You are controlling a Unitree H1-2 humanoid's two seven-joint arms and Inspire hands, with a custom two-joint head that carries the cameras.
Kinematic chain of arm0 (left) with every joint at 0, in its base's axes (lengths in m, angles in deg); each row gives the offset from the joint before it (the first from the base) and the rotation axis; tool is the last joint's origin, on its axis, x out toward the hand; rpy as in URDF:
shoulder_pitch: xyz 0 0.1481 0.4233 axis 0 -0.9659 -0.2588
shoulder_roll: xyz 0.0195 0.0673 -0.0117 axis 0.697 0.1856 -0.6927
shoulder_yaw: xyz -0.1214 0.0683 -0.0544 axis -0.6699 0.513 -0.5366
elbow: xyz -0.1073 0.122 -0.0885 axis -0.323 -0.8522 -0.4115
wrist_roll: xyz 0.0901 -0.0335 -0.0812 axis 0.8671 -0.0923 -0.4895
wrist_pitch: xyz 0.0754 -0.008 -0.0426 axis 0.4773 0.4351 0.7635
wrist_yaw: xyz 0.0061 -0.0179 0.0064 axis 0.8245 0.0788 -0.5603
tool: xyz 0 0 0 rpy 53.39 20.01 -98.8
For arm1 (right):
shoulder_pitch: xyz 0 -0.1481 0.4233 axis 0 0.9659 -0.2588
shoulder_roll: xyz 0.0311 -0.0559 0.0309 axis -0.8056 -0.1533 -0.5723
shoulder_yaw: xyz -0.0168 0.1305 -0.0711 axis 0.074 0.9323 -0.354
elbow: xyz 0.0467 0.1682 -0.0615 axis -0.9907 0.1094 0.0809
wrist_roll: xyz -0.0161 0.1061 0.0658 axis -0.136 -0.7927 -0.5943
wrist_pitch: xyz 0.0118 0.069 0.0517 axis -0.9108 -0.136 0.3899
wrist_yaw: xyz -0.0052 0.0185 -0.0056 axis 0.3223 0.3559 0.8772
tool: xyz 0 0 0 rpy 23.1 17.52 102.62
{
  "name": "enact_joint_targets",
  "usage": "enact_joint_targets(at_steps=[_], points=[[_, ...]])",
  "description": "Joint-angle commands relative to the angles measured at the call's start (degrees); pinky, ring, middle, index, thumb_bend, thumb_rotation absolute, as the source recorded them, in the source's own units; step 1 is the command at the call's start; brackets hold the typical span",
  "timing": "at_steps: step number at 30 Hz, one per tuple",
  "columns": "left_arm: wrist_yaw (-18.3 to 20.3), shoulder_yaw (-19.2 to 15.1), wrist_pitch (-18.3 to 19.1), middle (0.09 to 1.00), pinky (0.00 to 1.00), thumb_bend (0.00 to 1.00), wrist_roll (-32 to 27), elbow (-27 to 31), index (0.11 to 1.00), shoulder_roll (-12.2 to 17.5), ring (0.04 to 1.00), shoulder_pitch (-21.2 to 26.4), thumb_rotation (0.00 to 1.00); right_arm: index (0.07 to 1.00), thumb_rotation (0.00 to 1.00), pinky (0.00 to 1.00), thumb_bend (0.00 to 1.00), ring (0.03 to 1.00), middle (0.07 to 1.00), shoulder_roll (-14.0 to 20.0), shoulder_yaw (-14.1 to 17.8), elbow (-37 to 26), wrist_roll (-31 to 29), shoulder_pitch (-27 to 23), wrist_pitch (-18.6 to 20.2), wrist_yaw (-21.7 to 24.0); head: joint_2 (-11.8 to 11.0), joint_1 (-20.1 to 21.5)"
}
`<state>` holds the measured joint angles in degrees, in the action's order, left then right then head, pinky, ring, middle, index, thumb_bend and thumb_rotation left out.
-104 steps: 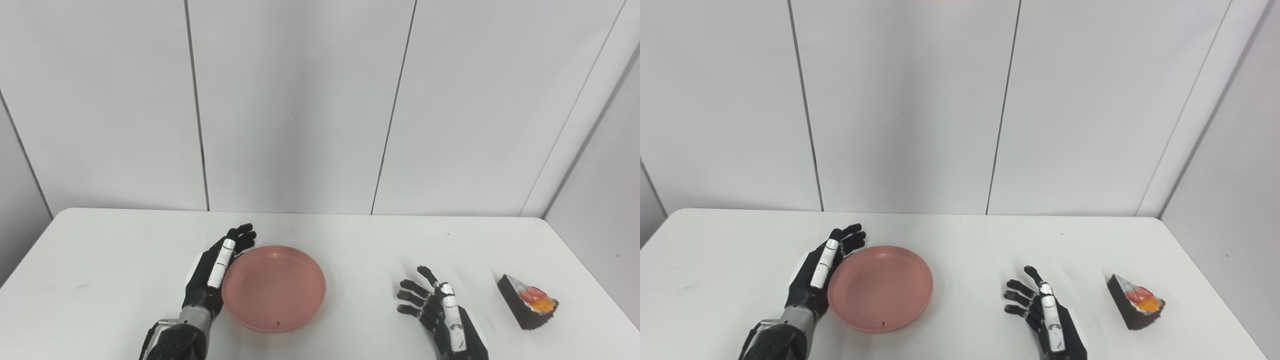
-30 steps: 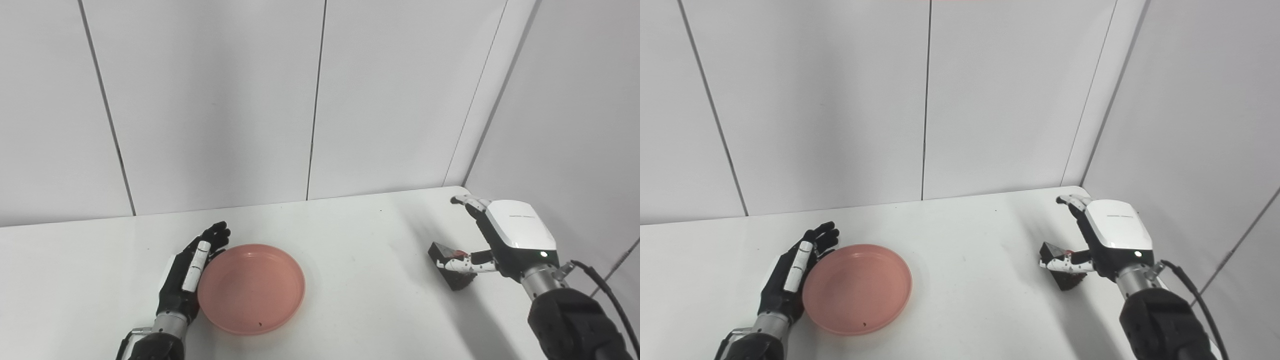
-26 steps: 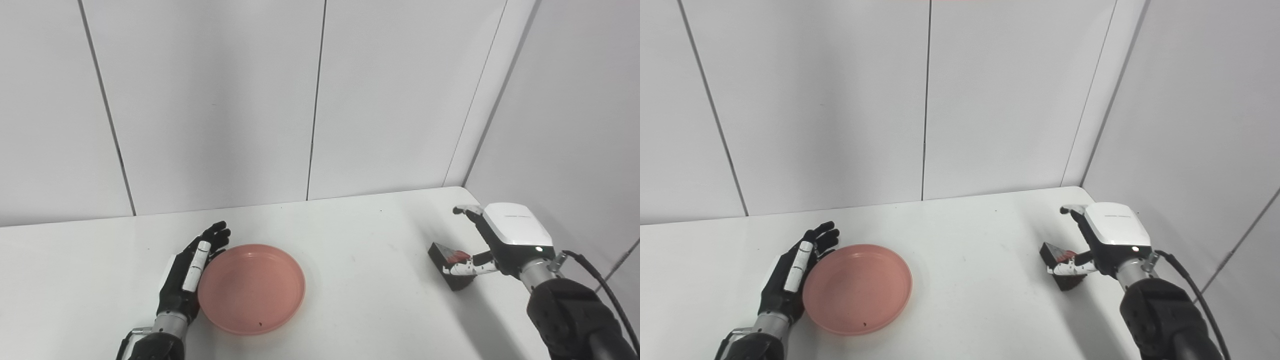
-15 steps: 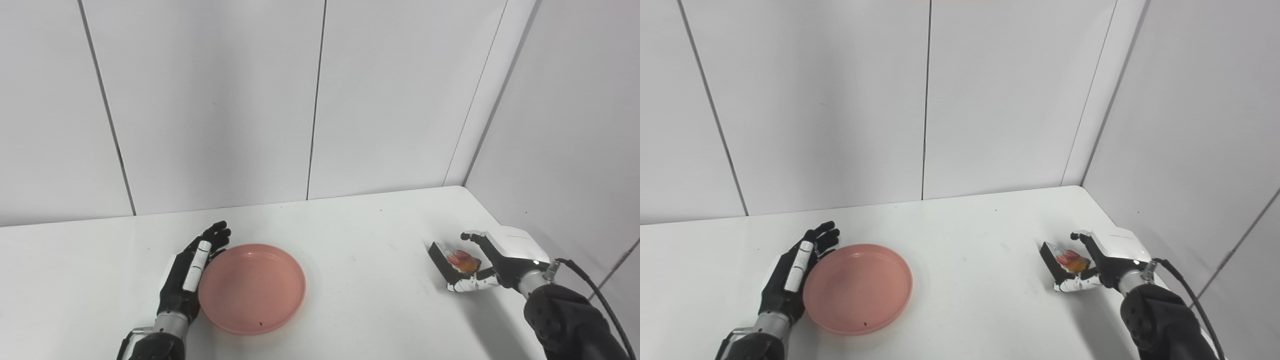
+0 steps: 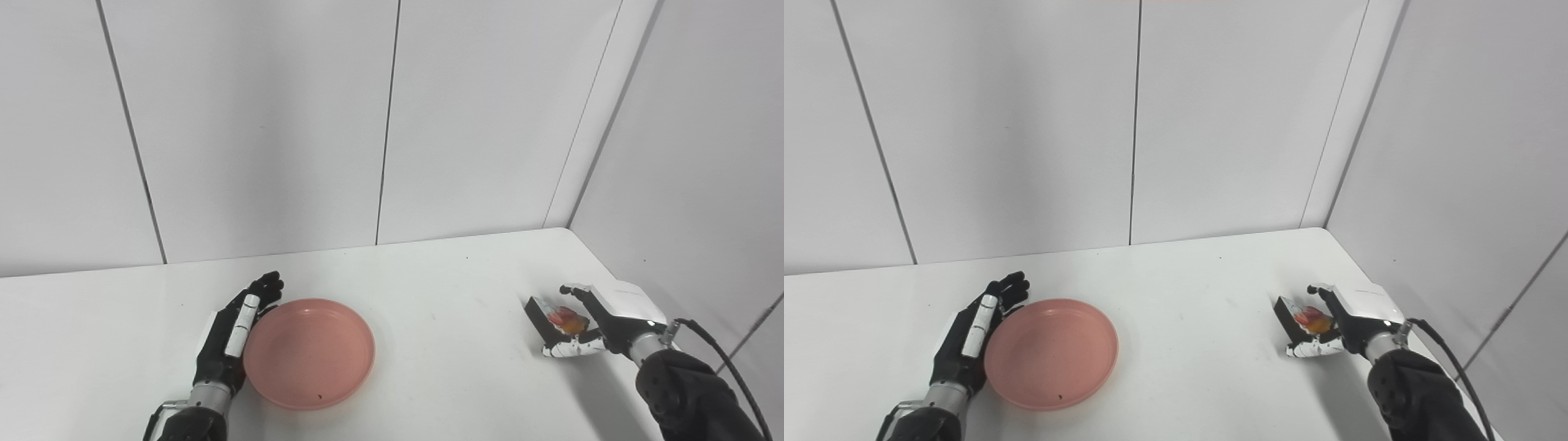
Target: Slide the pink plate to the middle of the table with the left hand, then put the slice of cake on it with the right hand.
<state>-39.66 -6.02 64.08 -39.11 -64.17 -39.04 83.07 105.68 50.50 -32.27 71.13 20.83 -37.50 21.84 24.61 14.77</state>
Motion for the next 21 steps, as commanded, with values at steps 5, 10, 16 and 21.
enact_joint_targets(at_steps=[5, 10, 16, 21], points=[[0.07, 0.32, 0.0, 0.824, 0.84, 0.72, 0.22, -1.79, 0.75, -0.8, 0.862, -1.14, 0.85, 0.79, 0.46, 0.59, 1.0, 0.727, 0.785, -0.4, -0.29, 1.49, -2.3, -1.82, -2.92, -8.69, 0.27, -0.26], [0.04, 0.35, 0.15, 0.828, 0.84, 0.71, 0.25, -1.77, 0.75, -0.83, 0.863, -1.12, 0.85, 0.767, 0.41, 0.56, 1.0, 0.678, 0.742, -0.37, -2.23, 3.63, -2.81, -1.66, -4.65, -12.16, 0.44, -0.28], [-0.1, 0.5, 0.57, 0.827, 0.83, 0.72, 0.64, -1.51, 0.753, -0.79, 0.859, -1.24, 0.86, 0.744, 0.37, 0.56, 1.0, 0.68, 0.733, -0.26, -3.59, 4.41, -2.72, -1.68, -3.67, -13.95, 0.69, -0.44], [0.14, 0.44, 1.04, 0.83, 0.83, 0.71, 0.51, -1.25, 0.757, -0.78, 0.86, -1.32, 0.86, 0.697, 0.33, 0.41, 1.0, 0.513, 0.627, -0.21, -3.95, 5.23, -3.03, -1.69, -4.13, -15.37, 0.78, -0.42]])
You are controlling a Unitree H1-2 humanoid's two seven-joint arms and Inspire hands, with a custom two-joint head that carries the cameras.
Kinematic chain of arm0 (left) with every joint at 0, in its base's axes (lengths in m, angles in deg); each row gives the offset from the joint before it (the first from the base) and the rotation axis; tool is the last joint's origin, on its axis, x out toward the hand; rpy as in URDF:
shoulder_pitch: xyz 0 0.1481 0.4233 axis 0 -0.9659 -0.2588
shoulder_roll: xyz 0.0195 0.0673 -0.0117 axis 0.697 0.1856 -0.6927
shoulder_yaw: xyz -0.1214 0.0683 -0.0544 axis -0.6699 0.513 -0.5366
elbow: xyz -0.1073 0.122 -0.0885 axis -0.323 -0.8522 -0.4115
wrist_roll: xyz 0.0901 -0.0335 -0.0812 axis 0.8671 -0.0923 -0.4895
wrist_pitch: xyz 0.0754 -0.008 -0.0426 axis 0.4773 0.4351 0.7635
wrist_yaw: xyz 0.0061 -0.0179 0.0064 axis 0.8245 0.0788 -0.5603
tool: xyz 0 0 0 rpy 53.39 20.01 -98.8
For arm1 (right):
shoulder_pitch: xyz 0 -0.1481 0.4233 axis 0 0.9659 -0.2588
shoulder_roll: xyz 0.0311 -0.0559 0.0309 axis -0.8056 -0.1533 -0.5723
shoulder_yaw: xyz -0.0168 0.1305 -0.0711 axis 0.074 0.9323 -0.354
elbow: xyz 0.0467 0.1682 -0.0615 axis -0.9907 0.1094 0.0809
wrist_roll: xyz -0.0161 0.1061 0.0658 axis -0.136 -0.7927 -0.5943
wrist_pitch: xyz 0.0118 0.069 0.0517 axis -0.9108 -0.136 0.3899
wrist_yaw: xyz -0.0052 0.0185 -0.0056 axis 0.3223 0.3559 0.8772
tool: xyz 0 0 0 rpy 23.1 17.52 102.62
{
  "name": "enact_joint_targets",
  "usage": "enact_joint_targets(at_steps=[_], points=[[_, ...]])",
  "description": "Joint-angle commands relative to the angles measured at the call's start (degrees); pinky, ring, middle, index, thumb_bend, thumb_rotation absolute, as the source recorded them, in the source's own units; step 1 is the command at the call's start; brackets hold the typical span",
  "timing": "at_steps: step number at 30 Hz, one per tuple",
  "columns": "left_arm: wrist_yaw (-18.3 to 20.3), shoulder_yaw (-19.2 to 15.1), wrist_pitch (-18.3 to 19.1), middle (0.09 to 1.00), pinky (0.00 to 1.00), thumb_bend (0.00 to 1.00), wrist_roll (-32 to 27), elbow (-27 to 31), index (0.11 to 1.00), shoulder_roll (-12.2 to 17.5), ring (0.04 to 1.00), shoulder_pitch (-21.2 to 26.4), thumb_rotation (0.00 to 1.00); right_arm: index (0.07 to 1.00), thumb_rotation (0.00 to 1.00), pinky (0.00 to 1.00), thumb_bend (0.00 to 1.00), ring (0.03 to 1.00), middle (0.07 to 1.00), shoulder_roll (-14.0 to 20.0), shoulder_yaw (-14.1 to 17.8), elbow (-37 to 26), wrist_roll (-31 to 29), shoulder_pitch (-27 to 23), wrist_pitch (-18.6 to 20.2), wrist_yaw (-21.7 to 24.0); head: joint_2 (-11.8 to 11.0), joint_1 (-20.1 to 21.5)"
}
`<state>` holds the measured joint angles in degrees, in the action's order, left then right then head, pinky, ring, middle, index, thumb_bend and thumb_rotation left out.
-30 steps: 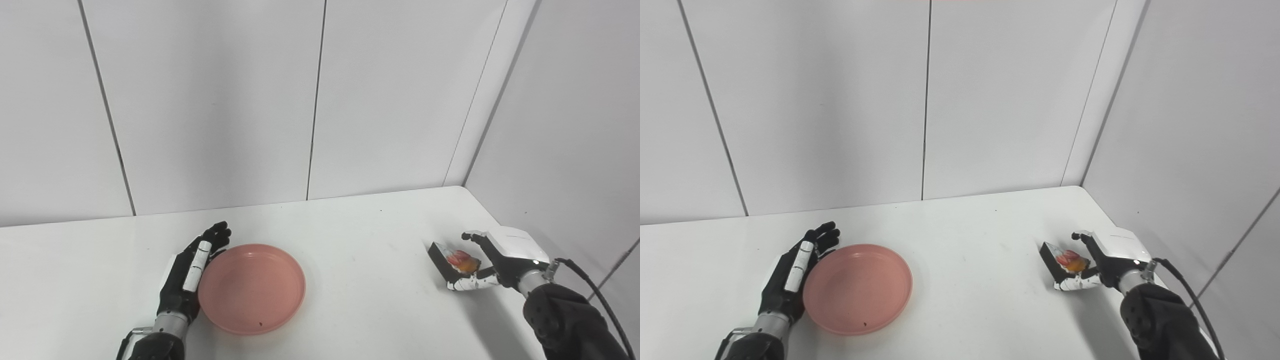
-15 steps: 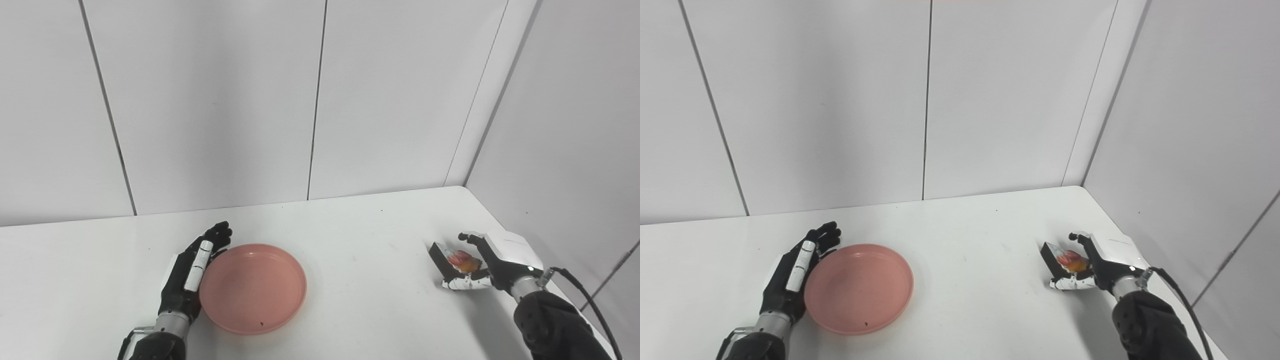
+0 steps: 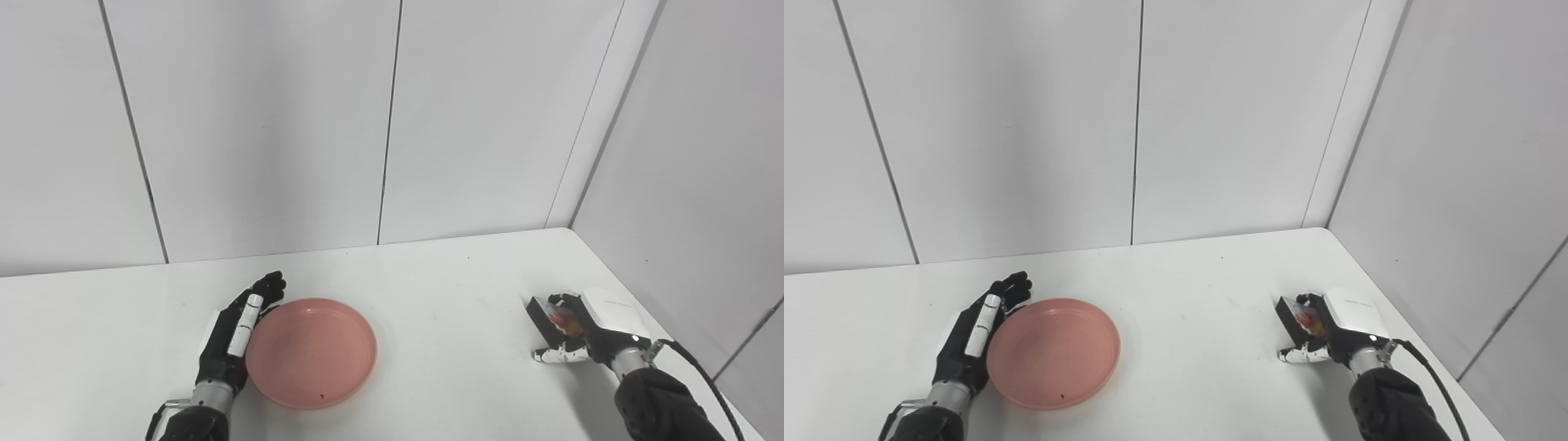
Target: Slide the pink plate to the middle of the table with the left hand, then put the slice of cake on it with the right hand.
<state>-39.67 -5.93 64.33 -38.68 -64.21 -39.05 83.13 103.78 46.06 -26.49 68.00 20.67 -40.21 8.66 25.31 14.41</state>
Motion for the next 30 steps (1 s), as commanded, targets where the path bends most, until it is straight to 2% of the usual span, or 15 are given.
enact_joint_targets(at_steps=[1, 4, 8, 11, 12, 13, 15, 18, 20, 22, 26, 30], points=[[0.13, 0.35, 0.86, 0.829, 0.83, 0.71, 0.1, -1.17, 0.757, -0.77, 0.859, -1.4, 0.86, 0.686, 0.32, 0.4, 1.0, 0.495, 0.612, 1.73, 0.41, -0.53, 0.08, -1.52, -1.46, -2.34, 0.13, -0.07], [0.18, 0.27, 1.38, 0.827, 0.83, 0.7, -0.07, -1.06, 0.759, -0.81, 0.854, -1.49, 0.86, 0.659, 0.19, 0.35, 0.94, 0.434, 0.545, 1.97, 0.02, -0.73, 0.23, -1.53, -0.89, -2.2, 0.13, -0.07], [0.29, 0.28, 2.04, 0.828, 0.83, 0.7, -0.14, -0.79, 0.759, -0.81, 0.852, -1.59, 0.86, 0.653, 0.12, 0.38, 0.9, 0.46, 0.551, 2.79, -0.49, -0.87, -0.12, -1.5, -0.96, -1.49, 0.22, -0.03], [0.41, 0.33, 1.69, 0.825, 0.82, 0.7, -0.08, -1.19, 0.759, -0.79, 0.848, -1.46, 0.86, 0.639, 0.06, 0.36, 0.88, 0.436, 0.519, 3.01, -0.42, -0.55, -1.18, -1.47, -1.7, -1.83, 0.21, -0.08], [0.46, 0.35, 1.64, 0.826, 0.83, 0.69, -0.07, -1.25, 0.76, -0.78, 0.849, -1.44, 0.86, 0.633, 0.03, 0.33, 0.73, 0.402, 0.499, 3.0, -0.32, -0.51, -1.54, -1.44, -1.85, -1.96, 0.23, -0.11], [0.49, 0.37, 1.61, 0.827, 0.83, 0.69, -0.06, -1.27, 0.76, -0.78, 0.85, -1.44, 0.86, 0.629, 0.01, 0.32, 0.64, 0.381, 0.487, 3.01, -0.28, -0.48, -1.79, -1.42, -1.93, -2.06, 0.23, -0.11], [0.45, 0.42, 1.61, 0.827, 0.83, 0.7, 0.04, -1.44, 0.757, -0.76, 0.848, -1.41, 0.86, 0.615, 0.0, 0.28, 0.58, 0.332, 0.476, 2.99, -0.2, -0.82, -2.2, -1.41, -1.52, -1.78, 0.38, -0.08], [0.21, 0.36, 1.78, 0.823, 0.82, 0.7, 0.09, -1.61, 0.752, -0.86, 0.841, -1.36, 0.86, 0.605, 0.0, 0.23, 0.57, 0.285, 0.471, 3.01, -0.23, -1.09, -2.9, -1.49, -1.53, -1.75, 0.32, -0.22], [0.14, 0.47, 1.72, 0.821, 0.82, 0.7, 0.28, -1.9, 0.751, -0.85, 0.84, -1.2, 0.86, 0.52, 0.0, 0.21, 0.54, 0.261, 0.471, 2.99, -0.21, -1.18, -3.3, -1.63, -2.18, -2.18, 0.26, -0.31], [0.14, 0.57, 1.61, 0.822, 0.82, 0.69, 0.42, -2.1, 0.751, -0.85, 0.839, -1.11, 0.87, 0.495, 0.0, 0.2, 0.53, 0.249, 0.47, 3.02, -0.27, -1.57, -3.57, -1.76, -2.2, -2.06, 0.18, -0.38], [-0.04, 0.78, 1.75, 0.818, 0.81, 0.69, 0.74, -2.04, 0.75, -0.92, 0.831, -1.03, 0.87, 0.491, 0.0, 0.22, 0.53, 0.28, 0.472, 3.2, 0.25, -3.83, -5.13, -1.76, -3.35, -1.9, 0.16, -0.62], [-0.09, 0.85, 1.38, 0.815, 0.81, 0.7, 0.95, -2.74, 0.751, -1.03, 0.829, -0.78, 0.87, 0.491, 0.0, 0.25, 0.53, 0.321, 0.476, 3.31, 0.56, -9.97, -5.22, -2.04, -2.46, -0.31, 0.01, -0.89]])
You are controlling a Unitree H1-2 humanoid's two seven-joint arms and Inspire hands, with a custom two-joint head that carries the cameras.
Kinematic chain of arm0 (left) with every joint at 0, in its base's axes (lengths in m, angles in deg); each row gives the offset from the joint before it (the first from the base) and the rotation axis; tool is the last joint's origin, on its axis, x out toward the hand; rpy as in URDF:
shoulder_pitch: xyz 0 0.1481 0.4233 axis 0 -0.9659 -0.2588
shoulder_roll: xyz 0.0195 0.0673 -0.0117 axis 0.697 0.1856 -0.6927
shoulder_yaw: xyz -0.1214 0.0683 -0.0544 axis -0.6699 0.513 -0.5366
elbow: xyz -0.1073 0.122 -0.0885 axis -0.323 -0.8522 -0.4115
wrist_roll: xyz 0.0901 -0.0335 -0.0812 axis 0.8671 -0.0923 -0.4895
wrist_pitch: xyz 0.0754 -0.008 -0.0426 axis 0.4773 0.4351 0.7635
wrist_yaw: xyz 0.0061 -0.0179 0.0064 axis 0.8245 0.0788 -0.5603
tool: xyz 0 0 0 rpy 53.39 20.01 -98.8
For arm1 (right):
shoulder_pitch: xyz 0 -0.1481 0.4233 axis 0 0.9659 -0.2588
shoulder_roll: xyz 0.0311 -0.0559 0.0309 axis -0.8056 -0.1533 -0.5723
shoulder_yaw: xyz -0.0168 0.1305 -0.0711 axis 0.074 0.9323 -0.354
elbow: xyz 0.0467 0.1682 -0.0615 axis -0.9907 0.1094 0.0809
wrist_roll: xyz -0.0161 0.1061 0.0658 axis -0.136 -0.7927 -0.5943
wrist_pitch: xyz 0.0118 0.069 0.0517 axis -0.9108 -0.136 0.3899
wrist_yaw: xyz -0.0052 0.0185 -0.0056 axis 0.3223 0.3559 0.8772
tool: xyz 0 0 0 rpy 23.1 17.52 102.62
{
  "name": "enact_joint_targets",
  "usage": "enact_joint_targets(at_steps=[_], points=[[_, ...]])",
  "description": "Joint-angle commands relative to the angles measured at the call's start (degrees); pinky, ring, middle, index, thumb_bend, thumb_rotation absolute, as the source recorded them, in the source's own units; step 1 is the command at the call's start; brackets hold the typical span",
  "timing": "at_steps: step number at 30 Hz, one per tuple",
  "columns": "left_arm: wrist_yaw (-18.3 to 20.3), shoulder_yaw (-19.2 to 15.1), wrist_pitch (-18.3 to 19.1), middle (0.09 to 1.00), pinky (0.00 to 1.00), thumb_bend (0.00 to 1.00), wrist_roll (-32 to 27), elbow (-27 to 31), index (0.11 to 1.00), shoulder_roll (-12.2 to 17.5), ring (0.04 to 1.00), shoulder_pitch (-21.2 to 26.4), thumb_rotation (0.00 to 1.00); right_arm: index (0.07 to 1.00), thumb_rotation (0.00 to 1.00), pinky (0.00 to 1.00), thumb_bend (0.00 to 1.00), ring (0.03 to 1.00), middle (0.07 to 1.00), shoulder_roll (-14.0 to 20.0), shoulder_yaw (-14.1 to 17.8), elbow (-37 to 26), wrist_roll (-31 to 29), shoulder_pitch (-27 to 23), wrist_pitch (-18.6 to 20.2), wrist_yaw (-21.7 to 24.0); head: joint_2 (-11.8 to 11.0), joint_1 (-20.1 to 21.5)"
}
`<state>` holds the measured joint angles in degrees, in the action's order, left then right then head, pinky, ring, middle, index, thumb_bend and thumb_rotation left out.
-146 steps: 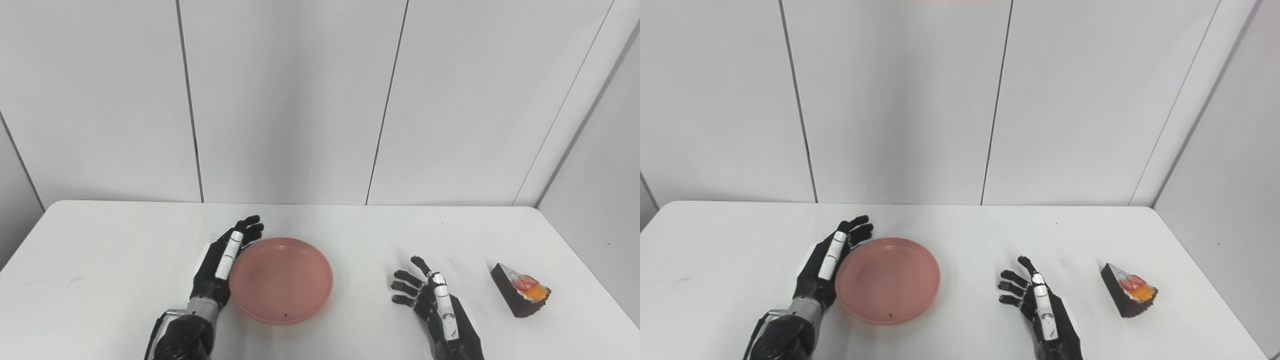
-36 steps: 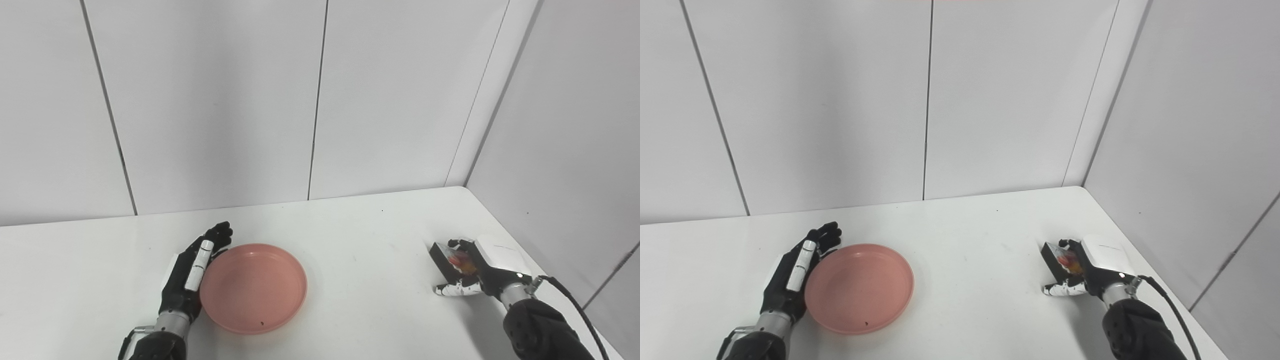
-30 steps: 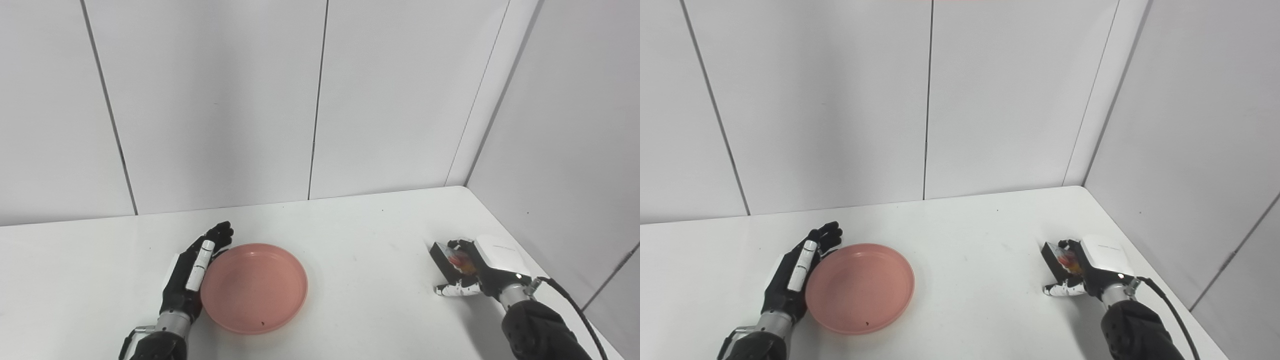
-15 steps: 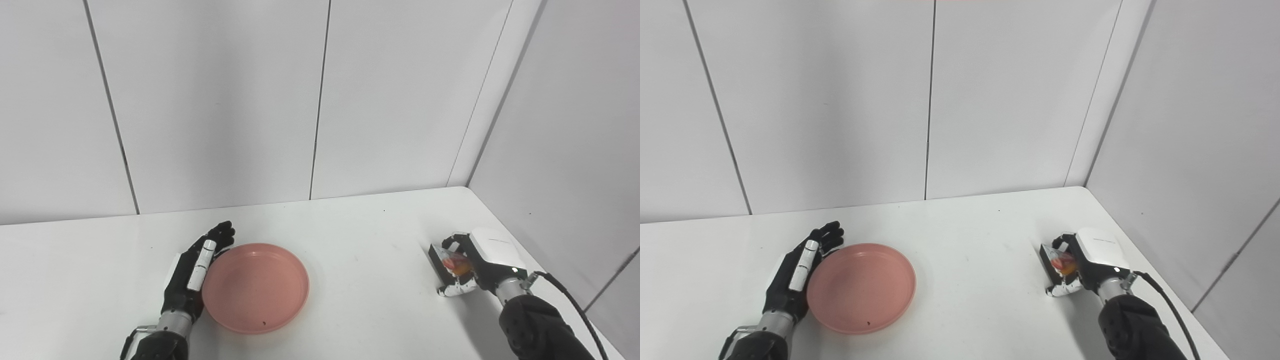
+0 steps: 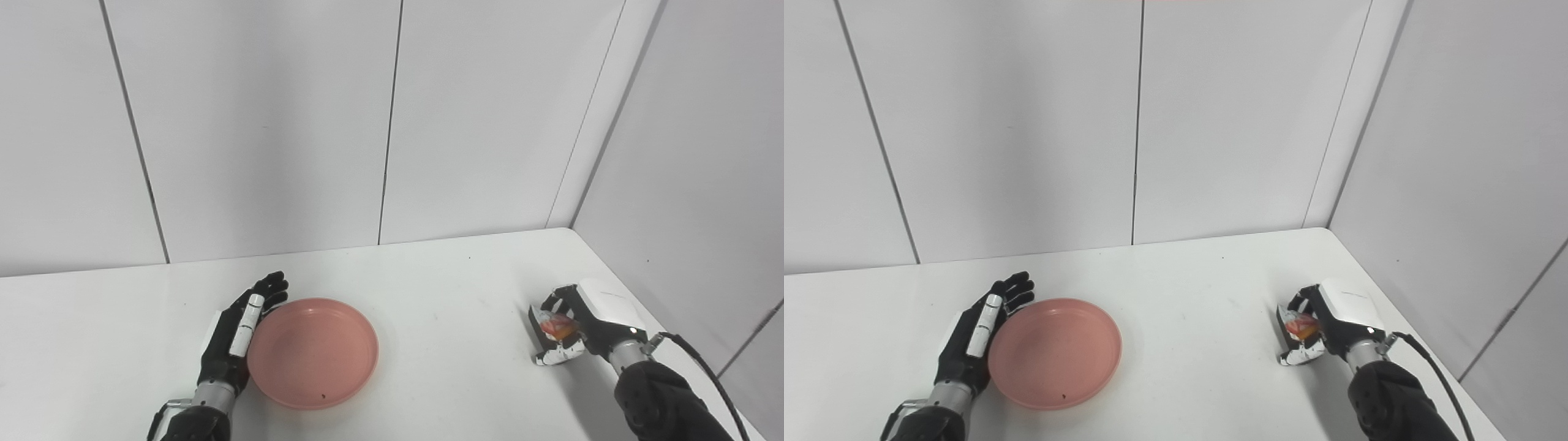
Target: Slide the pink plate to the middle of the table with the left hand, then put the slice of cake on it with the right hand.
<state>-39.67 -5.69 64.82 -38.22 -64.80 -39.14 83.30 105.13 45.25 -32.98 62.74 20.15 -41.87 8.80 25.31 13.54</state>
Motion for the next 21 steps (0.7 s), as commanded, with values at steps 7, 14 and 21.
enact_joint_targets(at_steps=[7, 14, 21], points=[[-0.26, 0.82, 0.22, 0.808, 0.8, 0.71, 0.58, -3.11, 0.749, -1.32, 0.823, -0.58, 0.86, 0.492, 0.0, 0.25, 0.53, 0.332, 0.478, 0.99, 0.92, -12.63, 1.28, -4.16, 0.12, 2.56, -0.19, -0.69], [-0.46, 0.98, -1.22, 0.792, 0.8, 0.7, 0.64, -4.92, 0.744, -1.93, 0.81, 0.07, 0.86, 0.49, 0.0, 0.24, 0.53, 0.335, 0.479, -3.23, -1.85, -19.19, 4.04, -10.67, 1.44, 7.77, -0.56, -2.44], [-0.96, 0.98, -2.76, 0.774, 0.78, 0.7, 0.94, -7.28, 0.722, -2.87, 0.793, 0.93, 0.85, 0.491, 0.0, 0.26, 0.53, 0.332, 0.478, -5.25, -3.41, -15.5, 1.72, -14.1, -2.69, 8.05, -0.54, -5.83]])
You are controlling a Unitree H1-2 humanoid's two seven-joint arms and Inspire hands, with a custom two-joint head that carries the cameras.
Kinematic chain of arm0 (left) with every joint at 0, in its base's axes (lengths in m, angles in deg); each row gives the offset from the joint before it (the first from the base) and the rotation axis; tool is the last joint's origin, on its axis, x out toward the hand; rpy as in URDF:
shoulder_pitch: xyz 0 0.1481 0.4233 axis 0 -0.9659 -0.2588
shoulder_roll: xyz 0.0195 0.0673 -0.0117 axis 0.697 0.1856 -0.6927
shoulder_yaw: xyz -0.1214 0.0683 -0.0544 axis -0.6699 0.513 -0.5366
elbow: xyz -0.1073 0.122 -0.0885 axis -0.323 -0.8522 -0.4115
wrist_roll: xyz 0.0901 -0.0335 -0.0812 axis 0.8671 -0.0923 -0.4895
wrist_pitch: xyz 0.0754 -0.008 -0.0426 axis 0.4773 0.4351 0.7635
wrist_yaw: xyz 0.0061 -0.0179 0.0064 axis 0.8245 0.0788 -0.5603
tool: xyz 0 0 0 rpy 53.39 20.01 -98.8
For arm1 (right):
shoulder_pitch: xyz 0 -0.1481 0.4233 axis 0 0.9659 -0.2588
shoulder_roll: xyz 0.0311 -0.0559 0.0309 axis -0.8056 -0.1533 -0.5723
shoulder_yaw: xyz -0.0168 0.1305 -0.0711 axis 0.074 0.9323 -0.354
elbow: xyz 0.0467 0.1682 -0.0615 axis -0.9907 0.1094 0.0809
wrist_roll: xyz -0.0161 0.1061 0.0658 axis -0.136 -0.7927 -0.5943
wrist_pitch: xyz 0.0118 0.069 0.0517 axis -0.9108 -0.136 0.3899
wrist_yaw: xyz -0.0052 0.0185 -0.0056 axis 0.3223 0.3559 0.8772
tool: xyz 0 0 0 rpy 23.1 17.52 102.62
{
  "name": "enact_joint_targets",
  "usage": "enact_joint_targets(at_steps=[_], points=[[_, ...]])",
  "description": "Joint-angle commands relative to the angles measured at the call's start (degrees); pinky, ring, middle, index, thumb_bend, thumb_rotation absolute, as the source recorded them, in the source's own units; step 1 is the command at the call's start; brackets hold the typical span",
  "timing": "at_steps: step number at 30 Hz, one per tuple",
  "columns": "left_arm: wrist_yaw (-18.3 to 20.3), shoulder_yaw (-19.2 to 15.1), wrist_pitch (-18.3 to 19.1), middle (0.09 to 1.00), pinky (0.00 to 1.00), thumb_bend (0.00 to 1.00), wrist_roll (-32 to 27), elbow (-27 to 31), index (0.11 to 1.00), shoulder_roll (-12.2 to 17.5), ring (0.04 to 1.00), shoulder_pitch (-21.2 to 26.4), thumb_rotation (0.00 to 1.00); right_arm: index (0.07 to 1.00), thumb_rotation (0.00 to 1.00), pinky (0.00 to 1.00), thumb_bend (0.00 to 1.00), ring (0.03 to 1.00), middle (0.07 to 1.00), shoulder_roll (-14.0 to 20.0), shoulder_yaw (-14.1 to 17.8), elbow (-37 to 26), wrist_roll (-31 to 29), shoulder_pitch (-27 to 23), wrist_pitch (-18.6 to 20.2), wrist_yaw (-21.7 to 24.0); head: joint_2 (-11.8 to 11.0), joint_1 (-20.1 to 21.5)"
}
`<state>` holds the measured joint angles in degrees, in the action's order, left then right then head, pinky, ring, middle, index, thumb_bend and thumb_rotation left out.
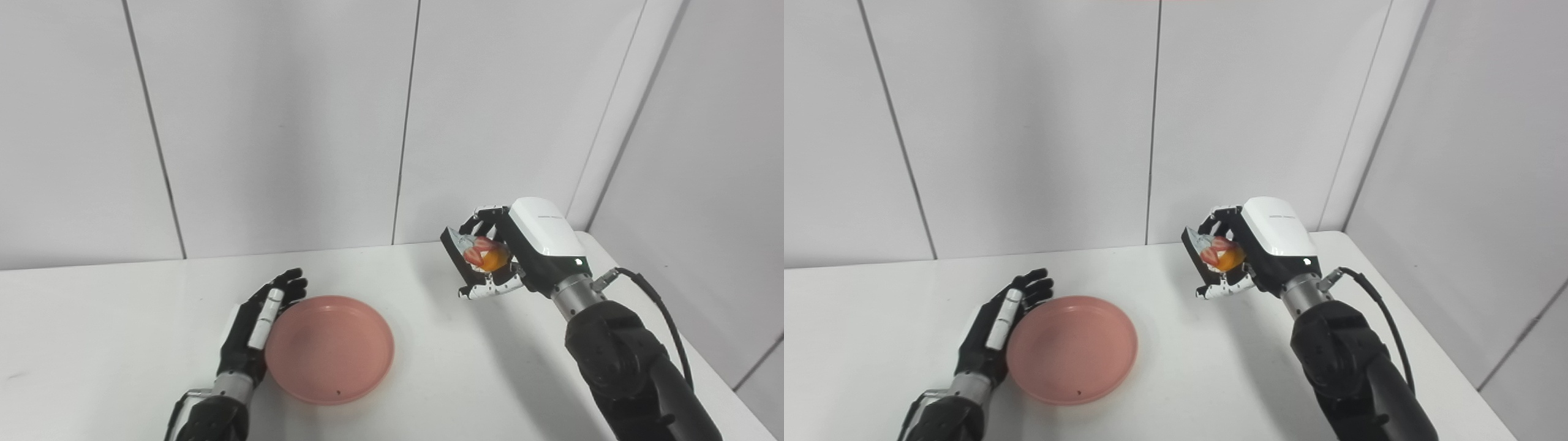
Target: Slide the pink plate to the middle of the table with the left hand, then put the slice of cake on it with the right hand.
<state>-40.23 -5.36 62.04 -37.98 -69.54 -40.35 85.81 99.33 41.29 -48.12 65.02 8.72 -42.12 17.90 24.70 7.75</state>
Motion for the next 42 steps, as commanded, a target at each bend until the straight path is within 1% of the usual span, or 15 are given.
enact_joint_targets(at_steps=[1, 2, 3, 5, 9, 10, 11, 12, 13, 14, 17, 24, 29, 36, 42], points=[[-0.62, 0.78, -0.18, 0.773, 0.78, 0.7, 0.88, -2.7, 0.722, -1.93, 0.79, -1.55, 0.85, 0.491, 0.0, 0.26, 0.53, 0.328, 0.477, 0.22, 0.36, 0.11, -0.9, -2.95, -2.86, -1.1, 0.16, -1.95], [-0.78, 0.86, -0.36, 0.773, 0.77, 0.7, 1.0, -2.86, 0.72, -2.12, 0.789, -1.52, 0.85, 0.491, 0.0, 0.24, 0.53, 0.308, 0.476, -0.01, 0.24, 0.43, -1.16, -3.14, -3.18, -1.13, 0.16, -1.95], [-0.97, 0.89, -0.72, 0.773, 0.77, 0.7, 1.03, -3.28, 0.719, -2.4, 0.788, -1.43, 0.85, 0.491, 0.0, 0.23, 0.53, 0.305, 0.476, -0.48, -0.1, 0.69, -1.35, -3.49, -3.56, -1.2, 0.37, -3.46], [-1.46, 0.95, -1.12, 0.773, 0.77, 0.7, 1.31, -3.94, 0.719, -2.87, 0.786, -1.31, 0.85, 0.491, 0.0, 0.23, 0.53, 0.305, 0.476, -1.16, -0.67, 1.1, -1.63, -3.97, -4.3, -1.31, 0.55, -5.34], [-2.61, 1.16, -1.04, 0.781, 0.75, 0.75, 2.11, -4.58, 0.736, -3.5, 0.786, -1.13, 0.85, 0.491, 0.0, 0.25, 0.53, 0.328, 0.478, -2.88, -2.06, 2.15, -2.29, -5.19, -5.29, -0.89, 0.75, -6.99], [-3.03, 1.24, -0.94, 0.781, 0.75, 0.75, 2.26, -4.72, 0.737, -3.72, 0.785, -1.06, 0.85, 0.491, 0.0, 0.26, 0.53, 0.331, 0.478, -3.37, -2.5, 2.46, -2.47, -5.57, -5.57, -0.8, 0.75, -8.44], [-3.33, 1.32, -0.87, 0.784, 0.75, 0.76, 2.34, -4.79, 0.741, -3.88, 0.785, -1.01, 0.85, 0.49, 0.0, 0.24, 0.53, 0.313, 0.476, -3.7, -2.8, 2.67, -2.58, -5.82, -5.76, -0.75, 0.75, -8.44], [-3.7, 1.55, -1.02, 0.786, 0.74, 0.77, 2.61, -5.1, 0.744, -4.02, 0.787, -0.86, 0.85, 0.49, 0.0, 0.22, 0.53, 0.296, 0.475, -4.33, -3.47, 3.02, -2.37, -6.33, -5.51, -0.36, 0.69, -9.68], [-3.97, 1.74, -1.15, 0.786, 0.74, 0.77, 2.8, -5.36, 0.744, -4.11, 0.787, -0.75, 0.85, 0.49, 0.0, 0.22, 0.53, 0.294, 0.475, -4.75, -3.97, 3.26, -2.2, -6.69, -5.29, -0.09, 0.69, -9.68], [-4.31, 1.88, -1.2, 0.789, 0.74, 0.77, 3.03, -5.67, 0.746, -4.28, 0.79, -0.57, 0.86, 0.49, 0.0, 0.21, 0.53, 0.289, 0.475, -5.3, -4.76, 4.07, -2.12, -7.13, -5.61, 0.01, 0.65, -10.82], [-5.11, 2.16, -1.68, 0.781, 0.73, 0.77, 3.49, -6.28, 0.738, -4.7, 0.782, -0.29, 0.86, 0.489, 0.0, 0.22, 0.53, 0.296, 0.476, -6.72, -6.86, 7.36, -2.52, -8.04, -7.51, -0.3, 0.88, -12.01], [-5.99, 2.36, -1.54, 0.777, 0.71, 0.74, 3.85, -6.26, 0.734, -5.08, 0.776, -0.32, 0.89, 0.489, 0.0, 0.2, 0.53, 0.277, 0.474, -9.73, -9.98, 10.35, -1.25, -8.99, -6.98, 1.09, 1.21, -12.58], [-6.25, 2.19, -1.11, 0.769, 0.7, 0.72, 3.81, -6.18, 0.719, -5.11, 0.769, -0.36, 0.93, 0.489, 0.0, 0.23, 0.53, 0.311, 0.477, -11.82, -12.14, 12.17, 0.1, -9.77, -6.1, 2.2, 1.31, -12.63], [-6.18, 2.33, -1.74, 0.761, 0.69, 0.72, 3.89, -6.31, 0.708, -4.94, 0.766, -0.42, 0.97, 0.489, 0.0, 0.22, 0.53, 0.295, 0.475, -13.14, -13.83, 16.11, 0.79, -10.21, -8.91, 0.98, 1.49, -12.06], [-6.25, 2.5, -1.91, 0.765, 0.69, 0.72, 4.12, -6.12, 0.71, -4.75, 0.758, -0.61, 0.98, 0.488, 0.0, 0.25, 0.53, 0.333, 0.478, -13.54, -14.63, 20.32, 0.76, -9.94, -11.42, -0.81, 1.74, -11.27]])
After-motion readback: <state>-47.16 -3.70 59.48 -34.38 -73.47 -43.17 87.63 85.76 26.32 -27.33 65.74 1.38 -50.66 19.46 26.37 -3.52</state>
